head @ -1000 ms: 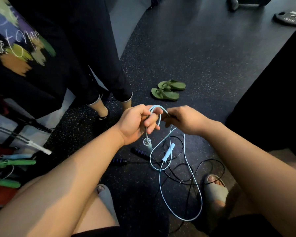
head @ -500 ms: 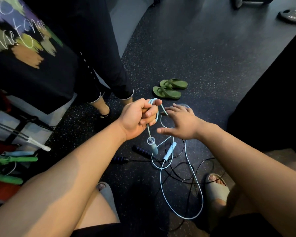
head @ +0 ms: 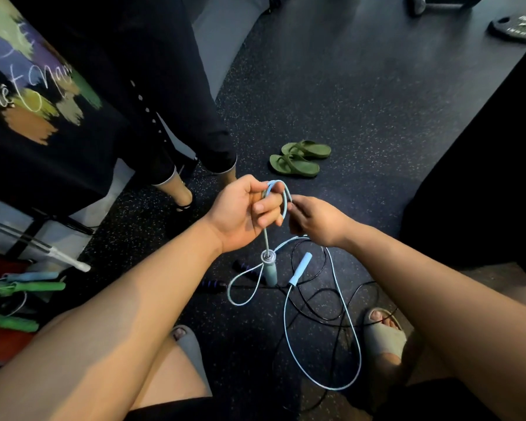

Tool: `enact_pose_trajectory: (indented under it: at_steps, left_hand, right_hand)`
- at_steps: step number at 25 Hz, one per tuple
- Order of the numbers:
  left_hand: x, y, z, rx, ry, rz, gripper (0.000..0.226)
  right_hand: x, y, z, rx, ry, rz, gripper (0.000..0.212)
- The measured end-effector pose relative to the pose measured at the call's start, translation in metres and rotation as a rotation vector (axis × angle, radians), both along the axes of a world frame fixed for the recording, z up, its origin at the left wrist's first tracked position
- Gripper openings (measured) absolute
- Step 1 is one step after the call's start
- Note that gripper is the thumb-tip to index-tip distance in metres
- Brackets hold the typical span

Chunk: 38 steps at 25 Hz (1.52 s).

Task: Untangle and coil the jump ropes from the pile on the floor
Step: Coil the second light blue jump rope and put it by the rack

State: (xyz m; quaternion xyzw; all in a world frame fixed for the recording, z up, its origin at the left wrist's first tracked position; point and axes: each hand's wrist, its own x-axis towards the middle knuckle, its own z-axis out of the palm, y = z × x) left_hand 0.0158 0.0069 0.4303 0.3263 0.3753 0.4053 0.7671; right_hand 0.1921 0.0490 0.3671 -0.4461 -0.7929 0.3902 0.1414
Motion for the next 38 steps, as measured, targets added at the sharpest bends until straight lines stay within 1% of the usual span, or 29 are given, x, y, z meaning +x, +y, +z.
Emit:
enact_pose_trajectory:
  at_steps: [2,5,9,12,13,15,17,19,22,23,24,26,27,29,32,35,36,38]
  left_hand:
    - [-0.001,0.003,0.002,-0.013,-0.039,0.087,0.033]
    - [-0.005,0.006,-0.003,-0.009,-0.072,0.161,0.038]
    - [-0.014,0.015,-0.011,0.008,0.023,0.252,0.043]
    - [-0.021,0.02,-0.017,-0.023,0.148,0.343,0.062]
    - [-0.022,0.02,-0.019,-0.027,0.208,0.336,0.069]
    - [-0.021,0.019,-0.026,-0.026,0.333,0.24,0.088]
    - [-0.02,0.015,-0.029,-0.008,0.438,0.068,0.111]
    - [-0.019,0.011,-0.03,0.041,0.462,-0.13,0.13]
    - [-0.015,0.004,-0.026,0.054,0.412,-0.317,0.14]
    - [-0.012,0.001,-0.022,0.045,0.397,-0.357,0.139]
    - [-0.009,-0.001,-0.017,0.034,0.373,-0.374,0.133]
    - [-0.007,-0.003,-0.007,0.033,0.306,-0.338,0.12]
    - [-0.007,-0.003,-0.003,0.036,0.263,-0.304,0.117]
    - [-0.01,-0.002,0.001,0.027,0.164,-0.229,0.117]
    - [-0.013,0.001,0.001,-0.008,0.015,-0.065,0.116]
    - [-0.02,0.006,-0.001,0.0,-0.172,0.078,0.122]
    - [-0.024,0.008,-0.002,0.015,-0.202,0.121,0.125]
    - [-0.029,0.012,-0.003,0.051,-0.201,0.216,0.128]
  right_hand:
    - [-0.004,-0.006,-0.001,-0.028,-0.029,0.035,0.024]
    - [-0.009,-0.013,-0.002,-0.041,-0.102,0.093,0.028]
    - [-0.011,-0.019,0.003,0.053,-0.211,0.218,0.023]
    - [-0.014,-0.023,0.015,0.133,-0.248,0.273,0.023]
    - [-0.016,-0.024,0.021,0.186,-0.262,0.281,0.026]
    - [-0.017,-0.025,0.033,0.313,-0.265,0.288,0.03]
    - [-0.015,-0.022,0.04,0.392,-0.203,0.272,0.028]
    - [-0.009,-0.015,0.046,0.416,-0.105,0.229,0.026]
    - [0.003,-0.001,0.049,0.384,0.009,0.126,0.019]
    - [0.007,0.004,0.05,0.346,0.061,0.102,0.02]
    - [0.01,0.008,0.049,0.306,0.12,0.088,0.022]
    - [0.012,0.01,0.044,0.222,0.246,0.061,0.022]
    - [0.011,0.01,0.04,0.177,0.292,0.037,0.022]
    - [0.008,0.009,0.029,0.105,0.322,-0.02,0.026]
    - [0.003,0.007,0.01,0.019,0.258,-0.079,0.035]
    - [0.001,0.003,-0.002,-0.032,0.129,-0.044,0.033]
    - [0.0,0.0,-0.004,-0.043,0.083,-0.014,0.032]
    - [-0.004,-0.004,-0.003,-0.04,-0.027,0.061,0.029]
